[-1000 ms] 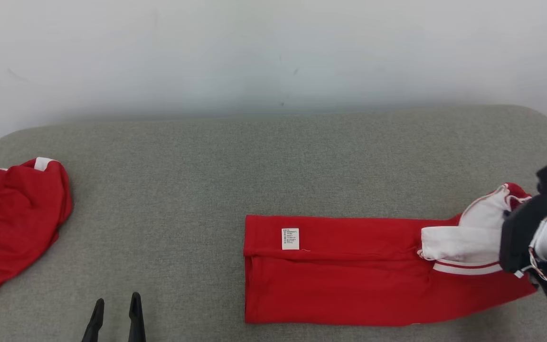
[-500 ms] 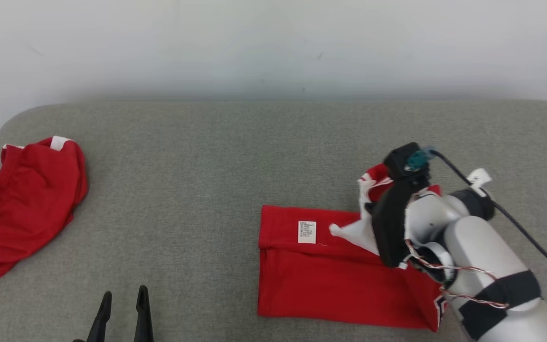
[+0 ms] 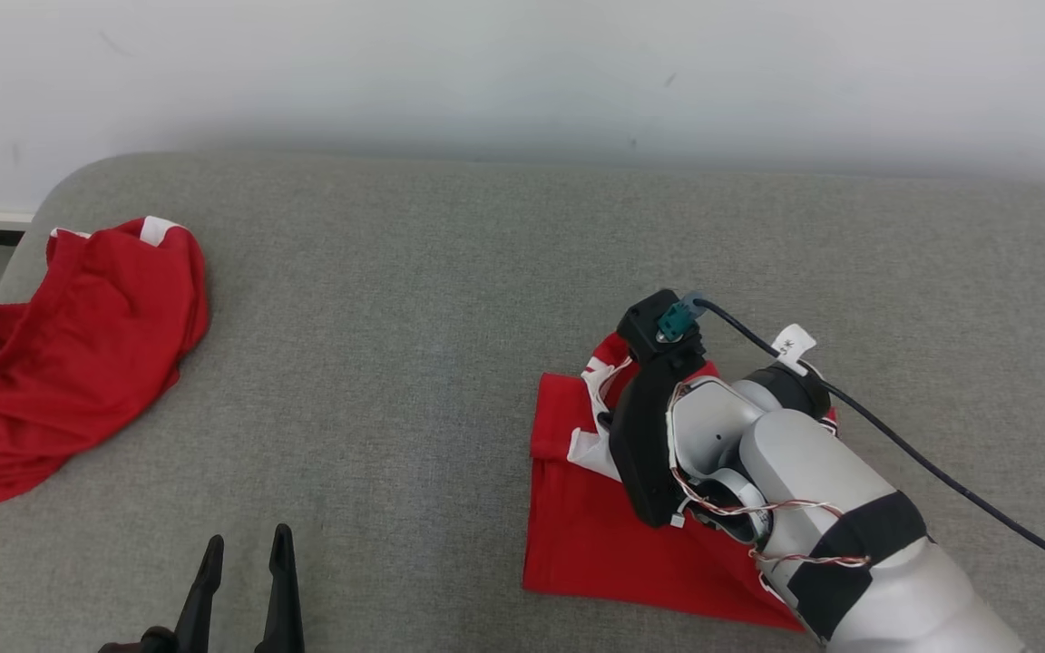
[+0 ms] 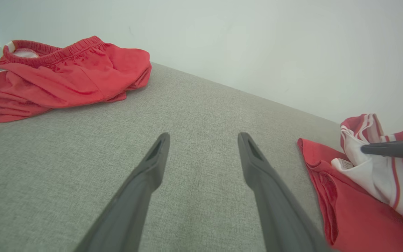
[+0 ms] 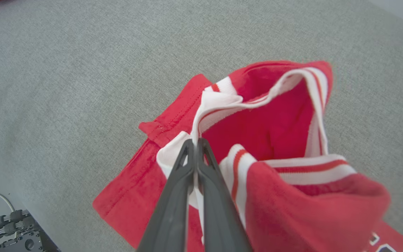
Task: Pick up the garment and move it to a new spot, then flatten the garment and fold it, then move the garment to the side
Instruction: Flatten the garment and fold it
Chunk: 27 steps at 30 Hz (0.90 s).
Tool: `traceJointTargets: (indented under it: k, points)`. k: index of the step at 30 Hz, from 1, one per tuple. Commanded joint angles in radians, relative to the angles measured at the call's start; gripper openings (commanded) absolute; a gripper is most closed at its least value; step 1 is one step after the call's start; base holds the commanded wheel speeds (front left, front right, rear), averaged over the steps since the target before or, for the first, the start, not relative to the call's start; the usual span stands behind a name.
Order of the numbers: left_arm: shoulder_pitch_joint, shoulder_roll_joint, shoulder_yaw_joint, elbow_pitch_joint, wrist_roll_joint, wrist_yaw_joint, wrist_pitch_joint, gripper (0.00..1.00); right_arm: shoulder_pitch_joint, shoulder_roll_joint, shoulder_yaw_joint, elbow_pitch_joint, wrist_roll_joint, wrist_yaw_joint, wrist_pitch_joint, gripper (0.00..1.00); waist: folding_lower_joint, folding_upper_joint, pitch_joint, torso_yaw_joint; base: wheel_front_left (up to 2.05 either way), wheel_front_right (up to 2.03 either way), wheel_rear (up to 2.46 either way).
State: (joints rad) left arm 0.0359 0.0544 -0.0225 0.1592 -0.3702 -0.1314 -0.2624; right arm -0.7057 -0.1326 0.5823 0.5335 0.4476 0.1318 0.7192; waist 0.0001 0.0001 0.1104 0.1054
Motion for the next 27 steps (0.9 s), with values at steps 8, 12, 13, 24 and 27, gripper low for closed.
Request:
traceJointTargets:
  k: [8,12,13,24,27]
  points:
    - [-0.015,-0.003,0.009,0.004,-0.009,0.002,-0.003,1.00,-0.041,0.049,0.026,0.056,0.112,-0.002,-0.072,1.00,-0.0001,-0.0001,0.012,0.007,0.00,0.00,0.00]
    - [-0.006,-0.004,0.015,0.001,-0.007,0.002,-0.003,1.00,-0.052,0.047,0.003,-0.046,0.241,-0.003,-0.122,1.00,-0.0001,-0.0001,0.005,-0.010,0.00,0.00,0.00]
    - [-0.003,-0.004,0.015,0.000,-0.006,0.002,-0.003,1.00,-0.051,0.032,-0.007,-0.071,0.252,-0.002,-0.138,1.00,-0.0001,-0.0001,0.004,-0.015,0.00,0.00,0.00]
    - [0.012,-0.003,0.015,-0.014,0.008,0.002,-0.003,1.00,0.130,-0.158,-0.207,-0.143,0.071,-0.002,-0.323,0.00,-0.0001,-0.0001,-0.019,-0.048,0.00,0.00,0.00]
    - [0.016,-0.003,0.012,-0.018,0.010,0.002,-0.003,1.00,0.204,-0.169,-0.262,-0.140,0.007,-0.002,-0.362,0.00,-0.0001,-0.0001,-0.021,-0.051,0.00,0.00,0.00]
